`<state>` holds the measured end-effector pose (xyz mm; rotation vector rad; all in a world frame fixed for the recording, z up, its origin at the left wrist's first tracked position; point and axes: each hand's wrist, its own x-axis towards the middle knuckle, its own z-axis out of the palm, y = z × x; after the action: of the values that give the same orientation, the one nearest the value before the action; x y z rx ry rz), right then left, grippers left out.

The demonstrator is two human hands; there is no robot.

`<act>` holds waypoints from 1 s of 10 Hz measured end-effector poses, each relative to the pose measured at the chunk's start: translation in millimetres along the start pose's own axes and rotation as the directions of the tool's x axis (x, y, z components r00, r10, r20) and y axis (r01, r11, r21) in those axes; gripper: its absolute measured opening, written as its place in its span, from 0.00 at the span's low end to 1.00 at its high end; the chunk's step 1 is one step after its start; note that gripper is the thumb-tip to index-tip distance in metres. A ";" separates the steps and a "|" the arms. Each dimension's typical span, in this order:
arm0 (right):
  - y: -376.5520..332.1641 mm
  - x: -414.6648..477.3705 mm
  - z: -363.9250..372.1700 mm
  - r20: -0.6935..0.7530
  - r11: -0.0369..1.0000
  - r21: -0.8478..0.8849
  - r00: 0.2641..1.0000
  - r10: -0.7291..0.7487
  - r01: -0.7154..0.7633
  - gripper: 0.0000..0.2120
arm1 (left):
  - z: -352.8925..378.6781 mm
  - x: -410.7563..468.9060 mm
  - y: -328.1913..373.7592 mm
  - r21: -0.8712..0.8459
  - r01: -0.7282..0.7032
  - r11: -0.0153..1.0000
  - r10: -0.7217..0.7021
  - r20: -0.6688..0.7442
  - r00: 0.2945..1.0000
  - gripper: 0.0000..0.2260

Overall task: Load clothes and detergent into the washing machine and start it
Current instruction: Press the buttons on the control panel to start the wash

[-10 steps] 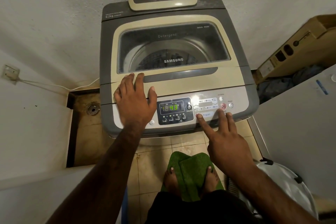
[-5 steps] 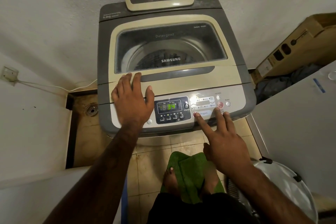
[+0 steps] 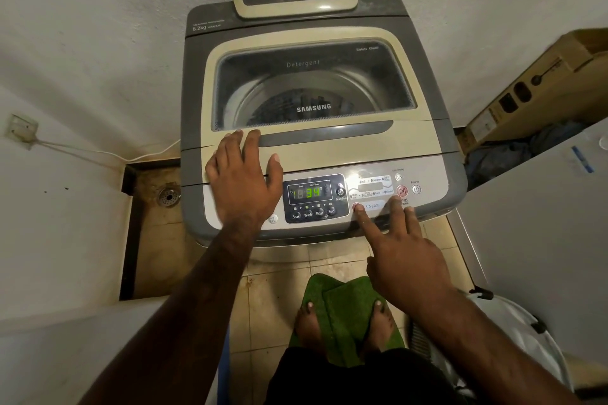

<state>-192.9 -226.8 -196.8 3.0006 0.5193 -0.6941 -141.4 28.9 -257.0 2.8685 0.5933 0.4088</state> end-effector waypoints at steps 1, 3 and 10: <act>-3.5 -0.7 -4.9 0.017 0.998 -0.064 1.000 -0.001 0.002 0.42 | 0.2 0.0 -0.3 0.000 -0.001 1.000 0.001 0.002 1.000 0.25; -16.7 0.1 -7.1 0.027 0.996 -0.088 1.000 0.013 -0.011 0.41 | 1.0 -0.1 -0.5 0.012 -0.001 1.000 0.001 0.008 1.000 0.26; 2.2 -7.5 -0.1 -0.103 0.995 0.097 0.995 -0.008 0.018 0.46 | 1.1 0.1 -2.0 0.017 -0.004 1.000 0.004 0.012 1.000 0.26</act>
<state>-198.5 -231.2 -193.7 3.1409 0.5238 -0.5854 -141.8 30.6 -258.5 2.8870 0.5923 0.3890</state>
